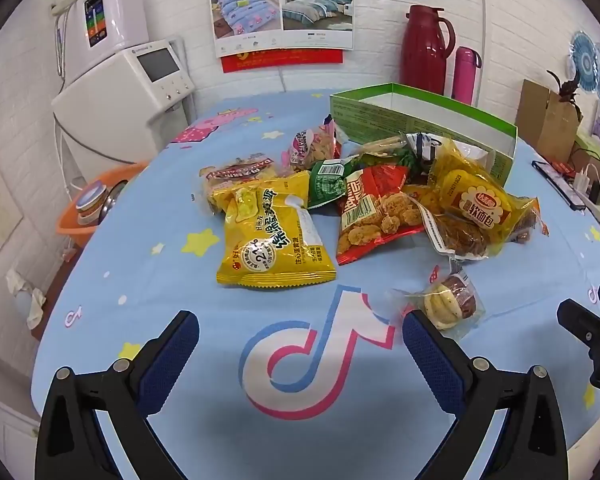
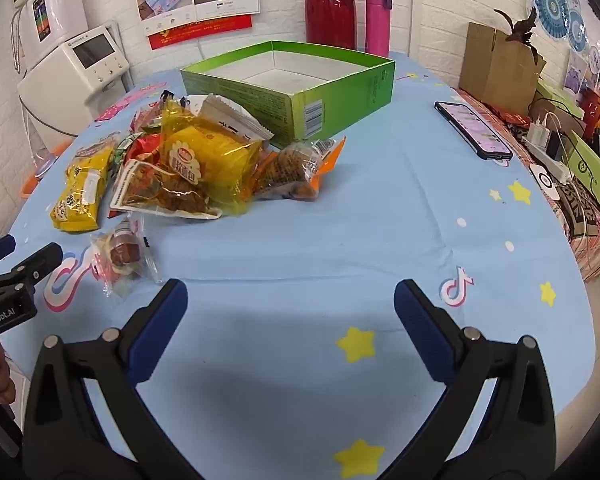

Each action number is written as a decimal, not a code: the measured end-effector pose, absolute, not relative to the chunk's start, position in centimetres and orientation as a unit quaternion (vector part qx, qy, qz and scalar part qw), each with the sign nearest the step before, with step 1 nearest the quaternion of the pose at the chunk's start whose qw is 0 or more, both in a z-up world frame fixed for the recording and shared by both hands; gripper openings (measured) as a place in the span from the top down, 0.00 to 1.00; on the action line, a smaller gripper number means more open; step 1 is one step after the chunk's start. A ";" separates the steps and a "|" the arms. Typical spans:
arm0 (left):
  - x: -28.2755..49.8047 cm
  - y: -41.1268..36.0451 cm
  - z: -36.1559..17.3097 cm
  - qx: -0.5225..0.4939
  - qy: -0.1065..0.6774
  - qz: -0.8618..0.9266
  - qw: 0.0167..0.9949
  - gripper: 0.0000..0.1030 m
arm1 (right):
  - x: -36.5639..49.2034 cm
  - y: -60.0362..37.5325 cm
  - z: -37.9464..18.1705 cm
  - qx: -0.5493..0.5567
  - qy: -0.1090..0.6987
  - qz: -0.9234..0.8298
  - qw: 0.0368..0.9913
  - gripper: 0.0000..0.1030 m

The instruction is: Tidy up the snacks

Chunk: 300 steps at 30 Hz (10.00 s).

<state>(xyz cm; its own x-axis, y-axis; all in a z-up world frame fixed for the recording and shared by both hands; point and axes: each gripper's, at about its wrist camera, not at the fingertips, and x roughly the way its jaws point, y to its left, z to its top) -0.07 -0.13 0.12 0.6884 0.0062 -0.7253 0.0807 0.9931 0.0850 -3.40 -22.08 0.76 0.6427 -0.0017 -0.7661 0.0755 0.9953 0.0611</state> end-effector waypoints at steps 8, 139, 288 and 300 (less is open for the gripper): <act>0.1 -0.2 -0.1 0.052 0.394 -0.025 0.917 0.00 | -3.3 -22.3 0.9 0.050 0.423 -0.026 0.905 0.00; 11.7 -5.7 9.5 -0.024 0.334 -0.258 0.906 0.48 | 8.6 -27.6 8.6 0.076 0.295 0.106 0.946 0.56; 20.4 -11.6 9.8 0.065 0.259 -0.137 0.954 0.01 | 14.6 -28.4 9.0 0.039 0.275 0.075 0.958 0.07; 13.0 -3.9 10.5 0.041 0.301 -0.100 0.948 0.01 | 7.8 -24.0 9.2 0.030 0.282 0.144 0.948 0.06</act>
<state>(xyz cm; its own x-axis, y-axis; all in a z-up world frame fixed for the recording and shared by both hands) 13.03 -3.93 10.50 0.7992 -0.1636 -0.5784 0.2135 0.9768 0.0187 7.83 -23.98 9.20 0.7997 0.2898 -0.5258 -0.2559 0.9568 0.1381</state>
